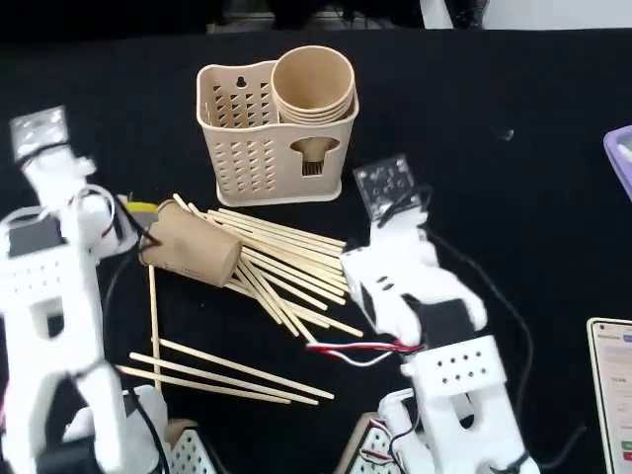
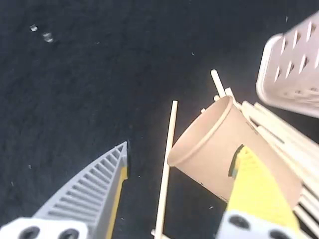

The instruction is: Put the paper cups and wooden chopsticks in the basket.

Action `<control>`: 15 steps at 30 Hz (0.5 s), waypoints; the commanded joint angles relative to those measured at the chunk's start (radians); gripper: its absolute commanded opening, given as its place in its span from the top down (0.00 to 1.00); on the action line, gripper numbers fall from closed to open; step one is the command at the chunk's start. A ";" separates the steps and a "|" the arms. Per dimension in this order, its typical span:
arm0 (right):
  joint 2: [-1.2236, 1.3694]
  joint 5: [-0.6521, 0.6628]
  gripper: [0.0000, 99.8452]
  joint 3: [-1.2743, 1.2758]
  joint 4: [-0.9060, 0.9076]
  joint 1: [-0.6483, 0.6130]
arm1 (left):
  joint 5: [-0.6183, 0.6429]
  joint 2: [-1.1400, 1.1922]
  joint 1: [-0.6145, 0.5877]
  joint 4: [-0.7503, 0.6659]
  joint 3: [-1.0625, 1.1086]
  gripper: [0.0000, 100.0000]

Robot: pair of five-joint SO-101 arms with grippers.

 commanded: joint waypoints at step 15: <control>-0.036 -0.005 0.81 0.099 -0.107 0.026 | -0.347 0.600 0.116 0.296 -0.518 0.67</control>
